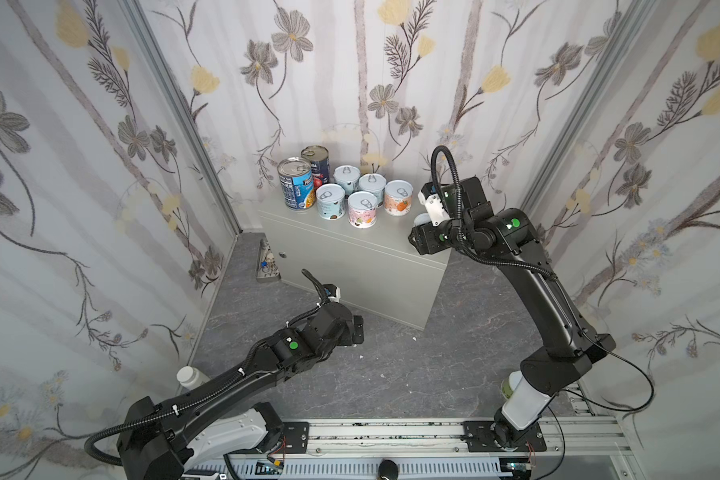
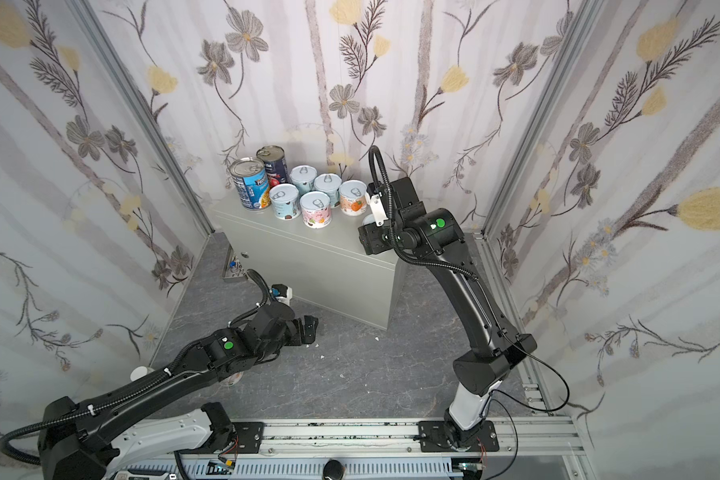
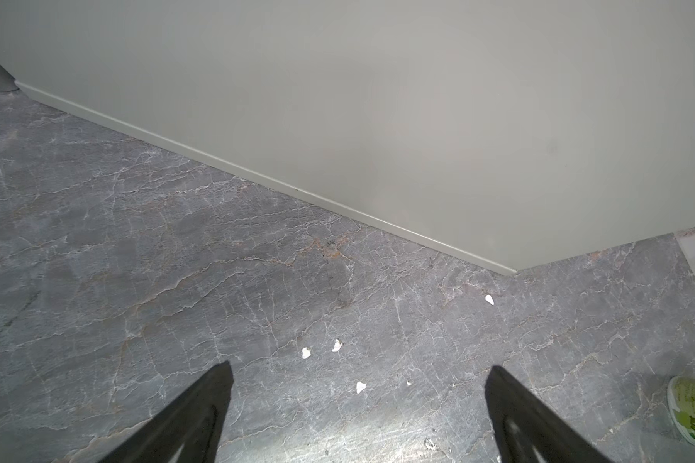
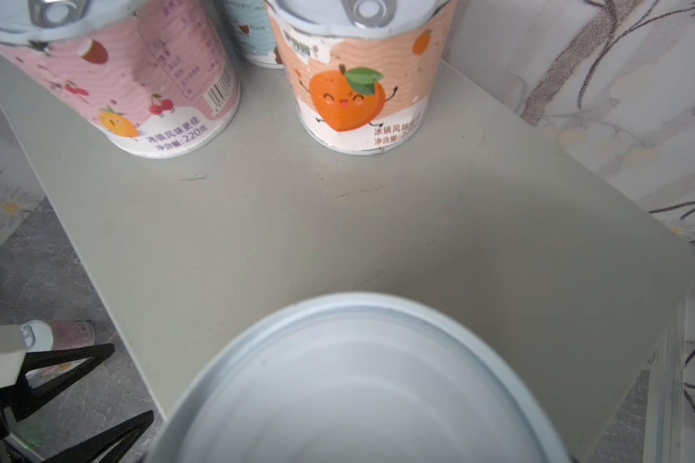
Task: Place and organize the canned foods onto the counter
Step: 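Carry the yellow-labelled can over the cabinet top toward the orange can, then lower the yellow-labelled can onto the cabinet top and open right gripper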
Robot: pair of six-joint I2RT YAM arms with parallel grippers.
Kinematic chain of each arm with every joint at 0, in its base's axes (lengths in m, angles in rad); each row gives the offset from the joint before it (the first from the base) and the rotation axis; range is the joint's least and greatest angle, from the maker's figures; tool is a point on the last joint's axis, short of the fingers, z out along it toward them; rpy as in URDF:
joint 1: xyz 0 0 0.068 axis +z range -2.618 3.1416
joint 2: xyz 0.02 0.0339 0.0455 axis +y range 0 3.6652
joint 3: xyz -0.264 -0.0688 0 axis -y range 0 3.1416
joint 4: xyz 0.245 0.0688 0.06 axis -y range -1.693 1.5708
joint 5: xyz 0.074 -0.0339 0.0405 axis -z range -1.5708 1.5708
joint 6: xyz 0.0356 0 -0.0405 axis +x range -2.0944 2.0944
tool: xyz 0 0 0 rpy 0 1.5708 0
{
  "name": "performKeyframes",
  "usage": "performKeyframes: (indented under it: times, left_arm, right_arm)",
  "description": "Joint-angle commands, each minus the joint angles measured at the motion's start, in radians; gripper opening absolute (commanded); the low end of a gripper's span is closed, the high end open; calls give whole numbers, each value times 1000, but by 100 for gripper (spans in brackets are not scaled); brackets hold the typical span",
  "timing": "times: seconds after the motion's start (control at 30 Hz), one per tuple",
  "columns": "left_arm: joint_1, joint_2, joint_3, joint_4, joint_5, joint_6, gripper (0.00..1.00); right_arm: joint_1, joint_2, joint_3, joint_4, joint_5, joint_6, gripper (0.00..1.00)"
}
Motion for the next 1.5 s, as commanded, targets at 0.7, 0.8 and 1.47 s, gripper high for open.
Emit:
performKeyframes:
  times: [0.7, 0.8, 1.47]
  left_arm:
    - [2, -4, -5, 27, -32, 18, 100]
    - [4, -10, 1, 26, -34, 26, 100]
    - [8, -122, 75, -64, -76, 42, 100]
  right_arm:
    - [48, 129, 31, 161, -45, 42, 76]
    - [48, 118, 31, 162, -42, 37, 83]
    - [47, -108, 20, 221, -28, 29, 90]
